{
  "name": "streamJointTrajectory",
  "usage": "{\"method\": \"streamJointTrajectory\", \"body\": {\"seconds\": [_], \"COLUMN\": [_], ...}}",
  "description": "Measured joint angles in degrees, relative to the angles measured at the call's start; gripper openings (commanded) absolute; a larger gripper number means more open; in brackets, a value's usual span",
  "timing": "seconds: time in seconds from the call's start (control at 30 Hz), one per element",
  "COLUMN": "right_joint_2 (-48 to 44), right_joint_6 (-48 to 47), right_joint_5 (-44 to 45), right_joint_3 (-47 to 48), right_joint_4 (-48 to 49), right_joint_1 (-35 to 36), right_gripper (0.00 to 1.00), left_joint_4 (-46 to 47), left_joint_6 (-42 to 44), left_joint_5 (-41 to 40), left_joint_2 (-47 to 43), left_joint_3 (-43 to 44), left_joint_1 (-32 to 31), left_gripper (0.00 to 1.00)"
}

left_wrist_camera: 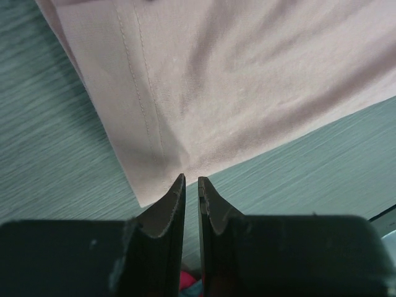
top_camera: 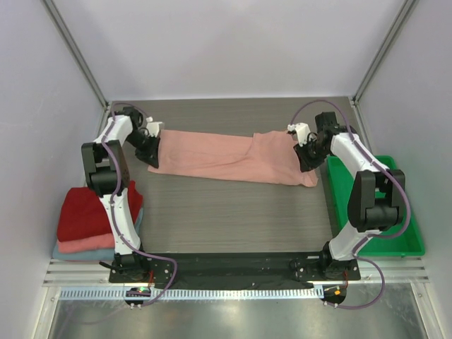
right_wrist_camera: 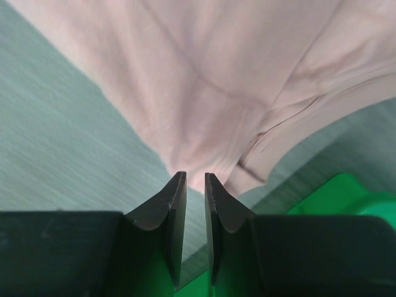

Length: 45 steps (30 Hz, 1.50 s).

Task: Fold and stack the t-shirts
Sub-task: Fold the tshirt

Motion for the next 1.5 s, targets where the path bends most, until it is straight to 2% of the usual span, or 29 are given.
{"method": "streamJointTrajectory", "body": {"seconds": [0.13,0.43,0.67,0.9,0.93,1.07,1.2,1.37,1.5], "right_joint_2": [3.4,18.3,26.1,33.3,34.5,38.0,38.0,36.5,33.5], "right_joint_6": [0.5,3.6,4.5,4.4,4.4,4.3,4.7,5.2,5.4], "right_joint_5": [0.2,2.2,6.9,8.0,8.0,8.9,9.0,8.6,8.4], "right_joint_3": [4.0,12.2,21.3,32.3,34.4,40.8,43.1,42.9,41.1], "right_joint_4": [2.0,6.6,8.2,8.8,8.7,8.5,8.5,8.2,7.9], "right_joint_1": [-0.1,-0.1,-0.1,-0.1,-0.1,-0.1,-0.3,-0.2,0.1], "right_gripper": [0.24,0.23,0.23,0.23,0.23,0.24,0.25,0.26,0.26], "left_joint_4": [-0.1,0.8,2.0,2.1,2.0,0.9,-2.4,-3.6,-2.1], "left_joint_6": [-0.2,-0.7,-1.7,-2.3,-2.4,0.6,8.1,16.6,20.8], "left_joint_5": [0.6,-0.9,-2.5,-2.7,-2.5,-2.2,-3.5,-7.8,-13.0], "left_joint_2": [0.1,1.0,-0.4,-4.3,-4.5,-8.7,-15.5,-19.4,-18.7], "left_joint_3": [1.6,0.8,-3.5,-9.9,-10.0,-10.2,-8.3,-9.5,-14.4], "left_joint_1": [0.1,0.1,0.0,0.0,0.0,-0.7,-4.4,-11.4,-12.6], "left_gripper": [0.14,0.12,0.11,0.1,0.11,0.27,0.36,0.4,0.4]}}
